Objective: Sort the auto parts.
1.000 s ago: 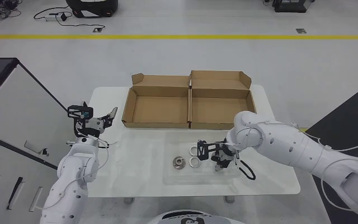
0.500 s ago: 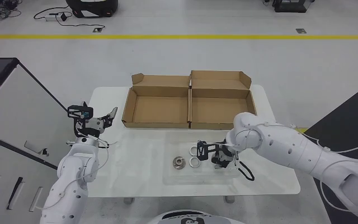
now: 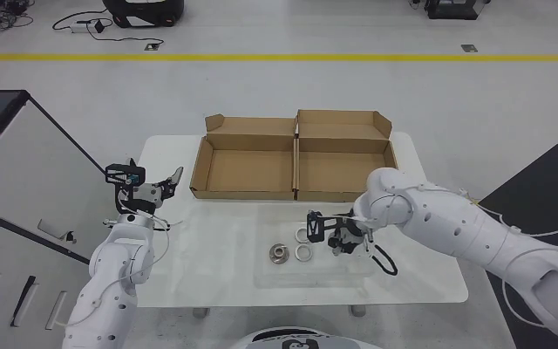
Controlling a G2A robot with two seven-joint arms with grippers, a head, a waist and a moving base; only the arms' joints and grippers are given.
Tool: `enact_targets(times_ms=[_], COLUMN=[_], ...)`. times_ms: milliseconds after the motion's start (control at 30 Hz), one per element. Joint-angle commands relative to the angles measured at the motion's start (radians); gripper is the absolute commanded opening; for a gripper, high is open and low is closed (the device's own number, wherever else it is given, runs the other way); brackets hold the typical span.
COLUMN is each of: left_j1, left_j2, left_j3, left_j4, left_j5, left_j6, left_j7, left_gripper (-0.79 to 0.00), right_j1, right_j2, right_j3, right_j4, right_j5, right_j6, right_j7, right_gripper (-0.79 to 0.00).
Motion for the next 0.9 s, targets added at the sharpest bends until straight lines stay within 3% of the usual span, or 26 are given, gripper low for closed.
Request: enact_targets(times_ms=[0,533,867], left_j1=[0.0,0.0,0.0], left_j2=[0.0,0.0,0.0], left_j3=[0.0,0.0,0.0], left_j4=[0.0,0.0,0.0], left_j5=[0.0,0.0,0.0], left_j6=[0.0,0.0,0.0], left_j7=[0.0,0.0,0.0], left_gripper=[0.0,0.0,0.0], right_j1=[0.008,0.047,0.032], right_j2=[0.009,0.118,0.164], right_j3=[0.016,0.21,0.308], right_j4=[-0.019,-0.227,-0.169], right_j5=[0.017,0.226,0.238], right_j6=[-0.001,-0.049,-0.154], right_j7=[-0.001,-0.049,-0.154], right_gripper=[-0.785,-0.785,-0.785])
